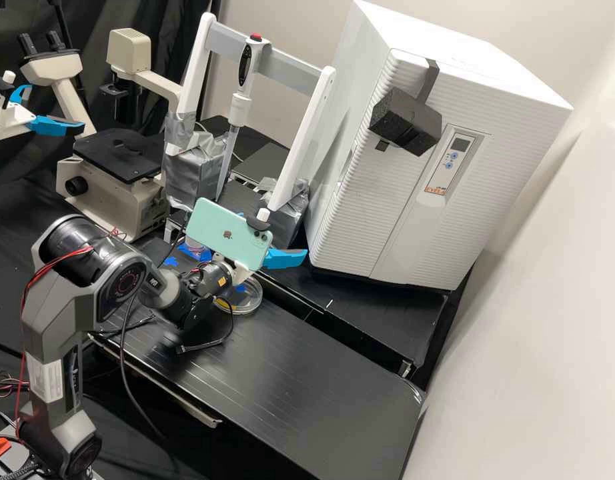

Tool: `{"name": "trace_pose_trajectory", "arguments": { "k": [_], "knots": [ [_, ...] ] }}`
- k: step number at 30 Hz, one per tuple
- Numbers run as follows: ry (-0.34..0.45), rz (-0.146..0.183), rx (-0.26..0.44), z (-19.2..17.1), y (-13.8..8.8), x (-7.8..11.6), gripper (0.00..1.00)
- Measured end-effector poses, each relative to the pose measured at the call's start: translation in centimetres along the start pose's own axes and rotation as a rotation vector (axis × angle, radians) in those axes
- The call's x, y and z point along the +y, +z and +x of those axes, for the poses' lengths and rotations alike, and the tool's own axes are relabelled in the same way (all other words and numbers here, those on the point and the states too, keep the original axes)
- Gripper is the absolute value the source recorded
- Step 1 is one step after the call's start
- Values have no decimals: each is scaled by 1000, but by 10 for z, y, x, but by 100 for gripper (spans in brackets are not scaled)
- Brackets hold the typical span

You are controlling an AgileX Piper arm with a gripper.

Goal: Open the lid

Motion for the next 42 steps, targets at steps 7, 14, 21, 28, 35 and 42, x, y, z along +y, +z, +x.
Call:
{"name": "trace_pose_trajectory", "arguments": {
  "k": [7, 14, 21, 28, 35, 42],
  "knots": [
    [0, 0, 0, 0, 0, 0, 100],
    [16, -12, -13, -15, 9, 5, 100],
    [95, 21, 41, -61, 19, 22, 100],
    [94, 33, 91, -108, 26, 26, 100],
    [81, 24, 74, -136, 30, 22, 100],
    [41, 26, 60, -144, 33, 12, 100]
  ]
}}
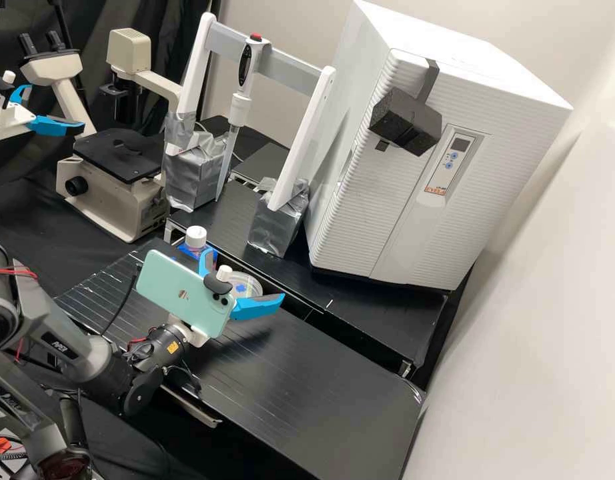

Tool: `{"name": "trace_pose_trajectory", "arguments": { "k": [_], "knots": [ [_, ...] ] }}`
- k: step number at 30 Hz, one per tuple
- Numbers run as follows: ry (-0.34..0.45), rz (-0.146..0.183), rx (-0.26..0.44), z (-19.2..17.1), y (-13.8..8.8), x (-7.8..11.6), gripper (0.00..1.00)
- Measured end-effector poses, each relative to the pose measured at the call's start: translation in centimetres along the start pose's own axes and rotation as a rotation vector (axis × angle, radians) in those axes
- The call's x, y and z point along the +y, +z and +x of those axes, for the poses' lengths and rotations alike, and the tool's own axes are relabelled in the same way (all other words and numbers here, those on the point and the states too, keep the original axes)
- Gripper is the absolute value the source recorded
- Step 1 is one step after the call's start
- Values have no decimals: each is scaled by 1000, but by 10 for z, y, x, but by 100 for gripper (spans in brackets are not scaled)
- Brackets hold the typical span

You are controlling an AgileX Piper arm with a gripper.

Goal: Open the lid

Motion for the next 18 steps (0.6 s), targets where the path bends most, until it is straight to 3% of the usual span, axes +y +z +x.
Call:
{"name": "trace_pose_trajectory", "arguments": {
  "k": [4, 18],
  "knots": [
    [-21, 7, -2, 2, 2, -3, 100],
    [-57, -15, -23, 4, 7, -9, 100]
  ]
}}
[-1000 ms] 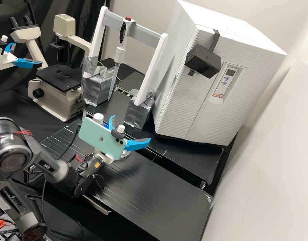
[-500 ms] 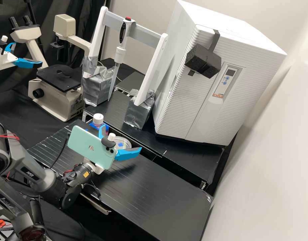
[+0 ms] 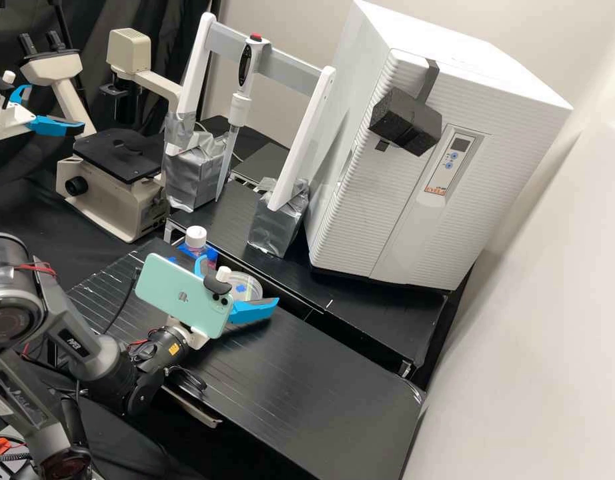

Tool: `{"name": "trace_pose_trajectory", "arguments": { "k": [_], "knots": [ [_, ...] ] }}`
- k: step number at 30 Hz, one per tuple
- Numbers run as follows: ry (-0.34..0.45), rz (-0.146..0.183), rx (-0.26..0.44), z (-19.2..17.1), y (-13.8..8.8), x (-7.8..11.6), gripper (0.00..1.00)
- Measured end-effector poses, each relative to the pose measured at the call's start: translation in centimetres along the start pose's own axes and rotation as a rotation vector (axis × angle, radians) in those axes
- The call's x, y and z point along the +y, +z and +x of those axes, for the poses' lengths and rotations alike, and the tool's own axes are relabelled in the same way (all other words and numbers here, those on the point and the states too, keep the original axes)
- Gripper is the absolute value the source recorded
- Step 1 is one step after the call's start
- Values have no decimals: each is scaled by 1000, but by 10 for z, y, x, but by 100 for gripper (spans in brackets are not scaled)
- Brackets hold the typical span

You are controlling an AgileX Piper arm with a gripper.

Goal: Open the lid

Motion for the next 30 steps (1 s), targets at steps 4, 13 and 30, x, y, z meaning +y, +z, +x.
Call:
{"name": "trace_pose_trajectory", "arguments": {
  "k": [4, 13, 30],
  "knots": [
    [0, -6, 0, 0, 0, 0, 100],
    [-13, -2, -14, 1, 3, -2, 100],
    [-18, 2, -18, 2, 4, -3, 0]
  ]
}}
